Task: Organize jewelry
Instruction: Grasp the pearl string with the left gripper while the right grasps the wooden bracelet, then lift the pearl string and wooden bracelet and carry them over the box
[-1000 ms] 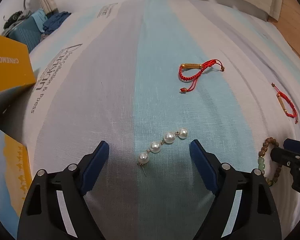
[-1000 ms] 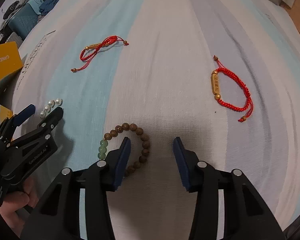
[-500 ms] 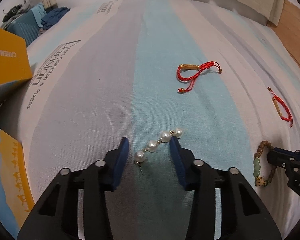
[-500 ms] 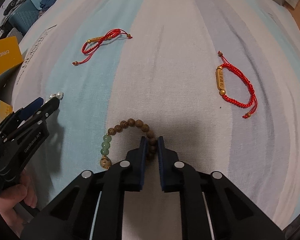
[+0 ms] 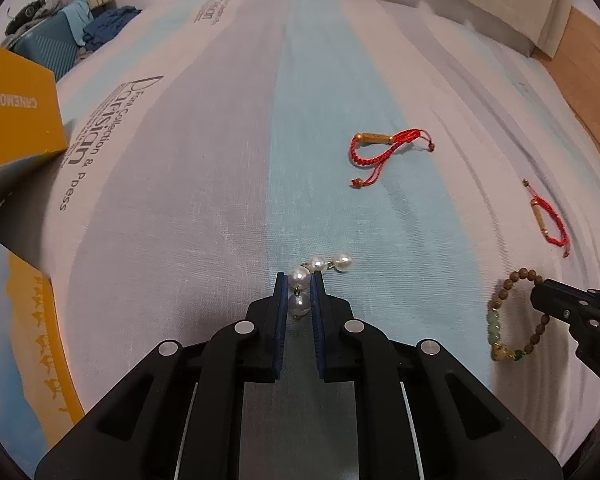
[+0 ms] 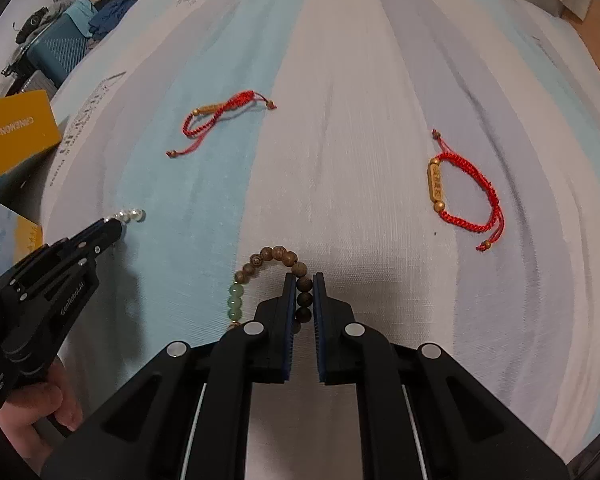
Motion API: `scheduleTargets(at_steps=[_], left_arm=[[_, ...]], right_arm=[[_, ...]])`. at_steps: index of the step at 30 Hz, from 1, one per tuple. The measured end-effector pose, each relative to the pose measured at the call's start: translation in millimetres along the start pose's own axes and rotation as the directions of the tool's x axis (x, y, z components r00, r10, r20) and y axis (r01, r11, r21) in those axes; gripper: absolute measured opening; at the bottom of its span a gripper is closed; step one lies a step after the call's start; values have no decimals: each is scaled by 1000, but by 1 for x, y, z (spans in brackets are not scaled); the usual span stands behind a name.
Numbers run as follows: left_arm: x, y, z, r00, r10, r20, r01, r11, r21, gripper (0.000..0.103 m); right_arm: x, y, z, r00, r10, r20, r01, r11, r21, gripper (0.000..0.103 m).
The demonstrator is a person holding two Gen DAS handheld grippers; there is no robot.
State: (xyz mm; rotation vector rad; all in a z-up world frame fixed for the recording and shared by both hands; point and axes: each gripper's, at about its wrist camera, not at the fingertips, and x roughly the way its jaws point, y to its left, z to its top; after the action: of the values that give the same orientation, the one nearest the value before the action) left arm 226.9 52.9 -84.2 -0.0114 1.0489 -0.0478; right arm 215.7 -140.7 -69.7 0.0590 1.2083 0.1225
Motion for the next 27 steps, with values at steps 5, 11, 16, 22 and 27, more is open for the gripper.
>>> scheduleTargets(at_steps=[5, 11, 16, 22, 27], left_arm=[[-7, -1, 0, 1000, -6, 4, 6, 1000, -1, 11], [-22, 0, 3, 999, -41, 23, 41, 999, -11, 11], [-34, -2, 4, 997, -57, 44, 58, 998, -14, 11], [-52, 0, 3, 998, -22, 63, 24, 999, -29, 11], [-69, 3, 2, 997, 33, 74, -31, 999, -38, 11]], right_arm=[[-9, 2, 1, 1000, 7, 24, -7, 1000, -1, 8], [-18, 4, 2, 999, 7, 52, -7, 1000, 0, 8], [-24, 9, 5, 997, 8, 74, -8, 1000, -3, 8], [-37, 15, 4, 994, 4, 107, -3, 1000, -15, 8], [-49, 23, 4, 990, -19, 138, 24, 999, -34, 8]])
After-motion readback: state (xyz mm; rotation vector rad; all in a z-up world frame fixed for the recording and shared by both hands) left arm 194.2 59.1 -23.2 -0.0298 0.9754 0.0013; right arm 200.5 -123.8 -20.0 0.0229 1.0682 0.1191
